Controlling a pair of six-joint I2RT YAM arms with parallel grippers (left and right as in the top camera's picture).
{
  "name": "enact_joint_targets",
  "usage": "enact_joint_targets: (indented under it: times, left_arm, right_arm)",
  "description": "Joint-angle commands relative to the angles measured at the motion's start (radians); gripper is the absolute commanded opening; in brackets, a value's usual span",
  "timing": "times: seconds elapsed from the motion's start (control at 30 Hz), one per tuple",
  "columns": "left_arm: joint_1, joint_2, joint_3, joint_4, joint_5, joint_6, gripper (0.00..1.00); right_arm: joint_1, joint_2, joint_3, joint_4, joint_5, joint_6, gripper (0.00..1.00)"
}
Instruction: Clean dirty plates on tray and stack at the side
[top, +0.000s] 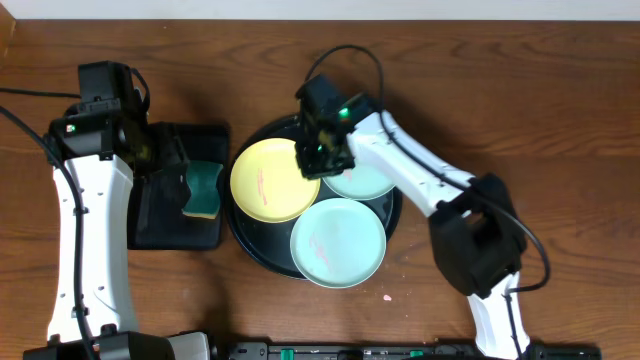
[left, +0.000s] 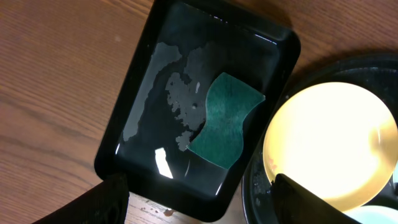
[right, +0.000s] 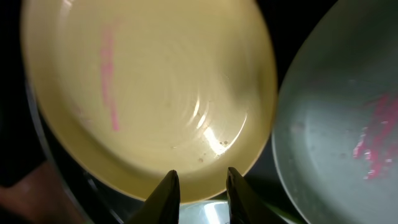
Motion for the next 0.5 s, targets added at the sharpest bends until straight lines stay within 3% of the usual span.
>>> enact_joint_targets:
  times: [0.0,0.47]
  left_arm:
    - [0.004,0.006,0.001,-0.003,-0.013,-0.009,0.74]
    - [0.004,0.008,-0.011,-0.003,-0.013,-0.009,0.74]
  right_arm:
    - [0.037,0.048,0.014,-0.022,0.104,0.092,0.23]
    - [0.041,0.037,0.018,-0.051,0.177,0.13,0.26]
